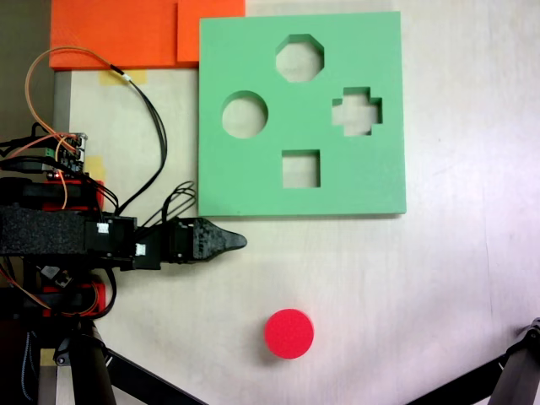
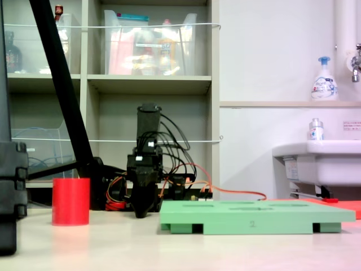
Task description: Put the cylinder block into the corresponding hole
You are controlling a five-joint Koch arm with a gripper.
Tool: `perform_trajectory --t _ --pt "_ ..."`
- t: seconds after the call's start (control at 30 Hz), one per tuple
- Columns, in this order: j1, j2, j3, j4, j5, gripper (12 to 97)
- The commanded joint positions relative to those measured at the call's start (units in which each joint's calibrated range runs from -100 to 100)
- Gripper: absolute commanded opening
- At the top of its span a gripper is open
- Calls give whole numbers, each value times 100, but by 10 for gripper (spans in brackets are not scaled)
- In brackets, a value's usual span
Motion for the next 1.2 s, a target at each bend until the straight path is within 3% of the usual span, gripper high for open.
perform_trajectory --t 0.0,0.7,0.77,0.93,1.17 --pt "-24 -41 -127 -474 -39 506" --pt "-54 -41 -127 -483 29 501" --pt "-142 -41 -127 -474 430 477" --pt "-444 -41 -127 17 806 523" --pt "-947 -41 -127 3522 3067 521"
